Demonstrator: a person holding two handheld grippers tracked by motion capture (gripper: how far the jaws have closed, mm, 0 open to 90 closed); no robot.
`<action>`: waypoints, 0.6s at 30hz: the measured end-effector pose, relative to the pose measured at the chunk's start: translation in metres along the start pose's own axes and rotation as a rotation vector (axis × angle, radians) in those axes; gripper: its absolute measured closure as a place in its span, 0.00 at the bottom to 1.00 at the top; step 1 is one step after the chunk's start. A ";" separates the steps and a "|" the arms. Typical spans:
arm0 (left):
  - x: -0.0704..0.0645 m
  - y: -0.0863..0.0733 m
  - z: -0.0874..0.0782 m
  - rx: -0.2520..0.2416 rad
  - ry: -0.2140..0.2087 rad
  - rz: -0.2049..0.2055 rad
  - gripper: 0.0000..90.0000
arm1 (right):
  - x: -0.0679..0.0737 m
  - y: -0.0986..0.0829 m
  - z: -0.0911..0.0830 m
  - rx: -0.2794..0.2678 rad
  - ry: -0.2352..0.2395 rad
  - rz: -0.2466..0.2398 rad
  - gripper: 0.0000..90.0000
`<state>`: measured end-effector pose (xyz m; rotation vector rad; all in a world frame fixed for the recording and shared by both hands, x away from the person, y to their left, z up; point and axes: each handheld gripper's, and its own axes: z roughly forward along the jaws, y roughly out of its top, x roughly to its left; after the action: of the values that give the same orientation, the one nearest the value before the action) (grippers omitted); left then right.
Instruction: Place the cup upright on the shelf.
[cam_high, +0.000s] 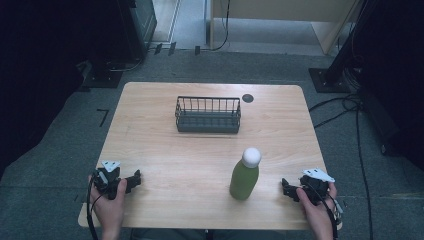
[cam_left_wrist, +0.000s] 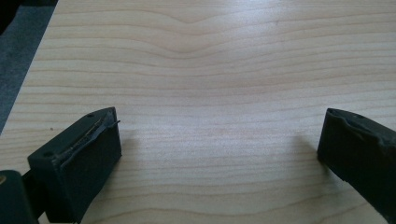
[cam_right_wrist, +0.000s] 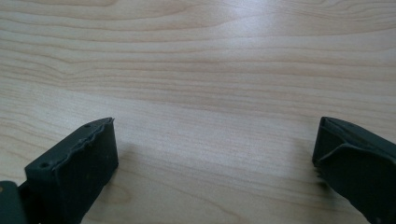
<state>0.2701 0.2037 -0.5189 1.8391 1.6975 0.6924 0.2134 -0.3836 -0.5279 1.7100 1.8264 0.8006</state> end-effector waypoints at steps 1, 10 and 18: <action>0.000 0.000 0.000 0.000 -0.001 0.002 0.00 | 0.001 -0.001 -0.002 -0.003 0.000 0.003 0.04; 0.000 0.000 0.000 0.000 0.000 0.001 0.00 | 0.019 -0.005 -0.013 -0.012 0.030 -0.018 0.06; 0.000 0.000 0.000 0.000 0.000 0.002 0.00 | 0.029 -0.003 -0.031 -0.029 0.073 -0.052 0.06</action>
<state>0.2704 0.2037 -0.5189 1.8406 1.6957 0.6929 0.1865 -0.3569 -0.5075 1.6274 1.8902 0.8743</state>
